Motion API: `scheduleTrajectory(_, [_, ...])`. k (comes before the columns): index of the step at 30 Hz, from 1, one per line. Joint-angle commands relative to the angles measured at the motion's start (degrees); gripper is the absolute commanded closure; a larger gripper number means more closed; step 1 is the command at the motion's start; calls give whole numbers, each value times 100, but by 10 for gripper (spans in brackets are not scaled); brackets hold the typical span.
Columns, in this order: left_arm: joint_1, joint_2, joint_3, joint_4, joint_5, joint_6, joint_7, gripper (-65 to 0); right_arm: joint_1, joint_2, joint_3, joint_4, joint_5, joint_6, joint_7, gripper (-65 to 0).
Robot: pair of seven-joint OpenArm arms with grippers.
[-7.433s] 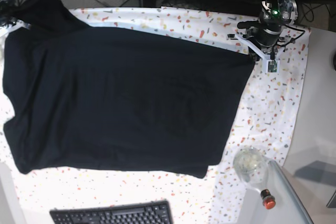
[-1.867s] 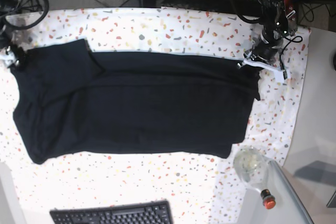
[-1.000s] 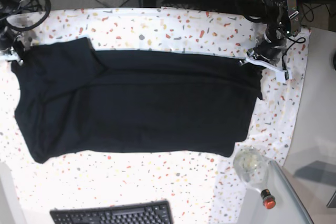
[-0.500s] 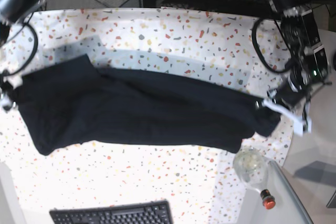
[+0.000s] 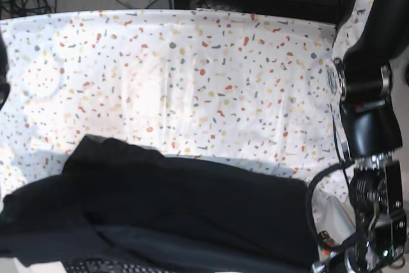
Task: Layout the t-shirt on the table in an organized manner, then fold the t-shirt properly
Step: 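Pull the grasped shirt edge with both grippers to straighten the fold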
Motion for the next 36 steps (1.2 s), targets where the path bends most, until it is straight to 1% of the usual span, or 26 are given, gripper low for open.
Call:
scheduleTrajectory(1, [-477, -32, 126, -101, -36, 26, -519, 0, 467, 197, -178, -114, 58, 9, 358, 0])
scheduleTrajectory(5, [-1180, -23, 469, -962, -36, 35, -1223, 0, 1258, 549, -881, -764, 58, 27, 920, 0])
scheduleTrajectory(9, [-1769, 47, 486, -1859, -45, 35, -1715, 0, 1988, 812, -1303, -1116, 66, 53, 1237, 0])
scheduleTrajectory(11, [-1883, 47, 477, -1965, -80, 35, -1847, 0, 2190, 944, -1330, -1125, 75, 62, 1202, 0])
scheduleTrajectory(13, [-1813, 47, 477, -1850, -89, 35, -1838, 0, 2207, 1067, -1312, -1125, 93, 70, 1044, 0])
scheduleTrajectory(15, [-1320, 38, 477, -1499, -89, 35, -1785, 0, 2032, 1155, -1312, -1125, 93, 70, 718, 0])
scheduleTrajectory(16, [-1092, 12, 477, -1270, -80, 35, -1741, 0, 1821, 1155, -1277, -1107, 93, 70, 586, 0])
scheduleTrajectory(18, [-485, -32, 477, -839, -80, 35, -1627, 0, 1311, 1155, -987, -949, 93, 70, 323, 0])
scheduleTrajectory(19, [-204, -94, 451, -628, -80, 35, -1574, 0, 1012, 1129, -767, -817, 93, 70, 217, 0])
scheduleTrajectory(21, [499, -102, 223, -206, -45, 43, -1311, 0, 221, 1094, -257, -439, 93, 70, -82, 0])
scheduleTrajectory(22, [833, -85, 73, -48, -45, 43, -1231, 0, -184, 1006, -37, -228, 93, 70, -187, 0])
scheduleTrajectory(23, [1264, -85, -112, 84, -45, 43, -1170, 0, -606, 847, 209, -17, 93, 97, -301, 0])
scheduleTrajectory(24, [1589, -85, -226, 172, -45, 43, -1188, 0, -1010, 733, 420, 220, 93, 158, -381, 0])
scheduleTrajectory(26, [2319, -85, -454, 312, -45, 43, -1188, 0, -1863, 505, 824, 572, 93, 378, -381, 0])
scheduleTrajectory(27, [2688, -85, -534, 365, -45, 43, -1196, 0, -2320, 329, 1044, 704, 93, 492, -337, 0])
scheduleTrajectory(29, [3348, -58, -683, 374, -45, 17, -1328, 0, -3067, 39, 1334, 756, 75, 624, -3, 0])
scheduleTrajectory(33, [4359, -32, -718, 339, -45, 17, -2146, 0, -4201, -339, 1431, 739, 84, 941, 841, 0])
scheduleTrajectory(36, [4851, -41, -718, 356, -45, 17, -2410, 0, -4720, -489, 1431, 739, 75, 1125, 1211, 0])
